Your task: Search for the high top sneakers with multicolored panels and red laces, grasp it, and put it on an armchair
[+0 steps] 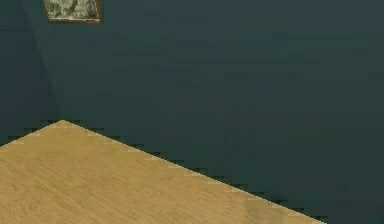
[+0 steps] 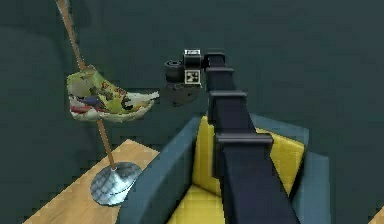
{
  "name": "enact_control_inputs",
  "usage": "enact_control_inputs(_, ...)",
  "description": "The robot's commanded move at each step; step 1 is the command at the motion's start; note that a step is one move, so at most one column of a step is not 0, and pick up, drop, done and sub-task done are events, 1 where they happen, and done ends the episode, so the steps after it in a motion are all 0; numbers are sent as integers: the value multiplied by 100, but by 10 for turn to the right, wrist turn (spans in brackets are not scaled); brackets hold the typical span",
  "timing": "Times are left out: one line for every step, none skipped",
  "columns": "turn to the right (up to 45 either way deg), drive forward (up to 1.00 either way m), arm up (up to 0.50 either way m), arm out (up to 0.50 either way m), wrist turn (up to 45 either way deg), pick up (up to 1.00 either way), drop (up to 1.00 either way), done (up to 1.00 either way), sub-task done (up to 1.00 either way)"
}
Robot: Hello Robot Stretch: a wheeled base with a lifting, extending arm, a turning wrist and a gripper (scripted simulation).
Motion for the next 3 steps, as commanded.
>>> enact_control_inputs(0,0,0,0,450,0,0,0,0)
enact_control_inputs(0,0,0,0,330,0,0,0,0)
enact_control_inputs(0,0,-46,0,0,0,0,0,0)
